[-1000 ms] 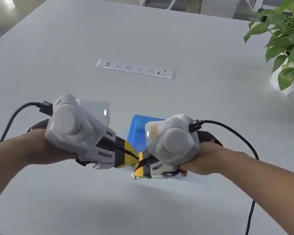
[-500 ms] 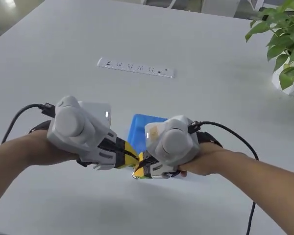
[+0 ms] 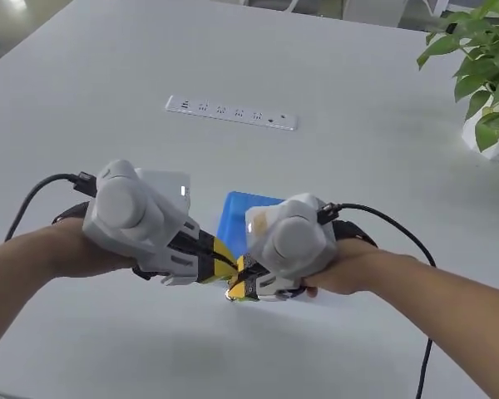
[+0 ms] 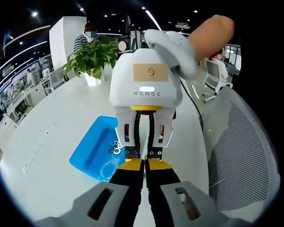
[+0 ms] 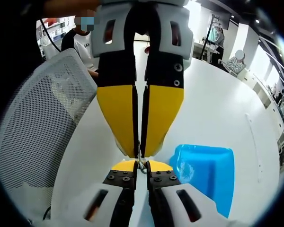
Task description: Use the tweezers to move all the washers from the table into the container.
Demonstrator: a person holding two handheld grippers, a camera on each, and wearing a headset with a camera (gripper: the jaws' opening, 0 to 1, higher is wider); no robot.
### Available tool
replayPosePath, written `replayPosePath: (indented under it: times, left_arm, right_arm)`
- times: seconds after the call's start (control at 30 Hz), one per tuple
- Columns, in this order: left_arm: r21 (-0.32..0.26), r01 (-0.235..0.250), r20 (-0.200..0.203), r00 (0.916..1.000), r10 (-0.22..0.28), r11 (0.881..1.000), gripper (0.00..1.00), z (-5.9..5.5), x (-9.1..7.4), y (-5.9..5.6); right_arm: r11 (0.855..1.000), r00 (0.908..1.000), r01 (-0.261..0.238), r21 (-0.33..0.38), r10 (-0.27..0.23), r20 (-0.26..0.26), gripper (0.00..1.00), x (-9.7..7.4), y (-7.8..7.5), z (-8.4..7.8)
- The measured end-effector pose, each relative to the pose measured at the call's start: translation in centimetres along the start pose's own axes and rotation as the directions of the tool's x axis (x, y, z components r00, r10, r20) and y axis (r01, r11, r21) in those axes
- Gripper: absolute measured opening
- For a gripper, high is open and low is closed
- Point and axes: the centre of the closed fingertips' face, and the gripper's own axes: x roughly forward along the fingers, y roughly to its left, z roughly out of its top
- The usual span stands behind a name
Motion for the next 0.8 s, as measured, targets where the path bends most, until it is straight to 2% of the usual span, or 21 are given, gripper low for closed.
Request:
replayPosePath:
  times: [0.17, 0.33, 0.8]
  left_arm:
    - [0.000, -0.004, -0.003, 1.0000, 0.004, 1.000, 0.05, 0.08, -0.08, 0.27]
    - [0.001, 0.003, 0.000, 1.0000, -0.003, 1.000, 0.05, 0.22, -0.02, -0.15]
    - [0.014, -0.004, -0.007, 1.0000, 0.004, 1.000, 0.05, 0.18, -0.01, -0.11]
  right_arm:
    - [1.000, 0.9998, -0.002, 0.017, 0.002, -0.019, 0.08, 0.07, -0.10, -0.03]
    - [1.000, 0.9993, -0.007, 0.017, 0.008, -0.036, 0.07, 0.01, 0.06, -0.12]
    - [0.999, 0.9998, -0.002, 0.033, 0.003, -0.021, 0.06, -0.05, 0.27, -0.11]
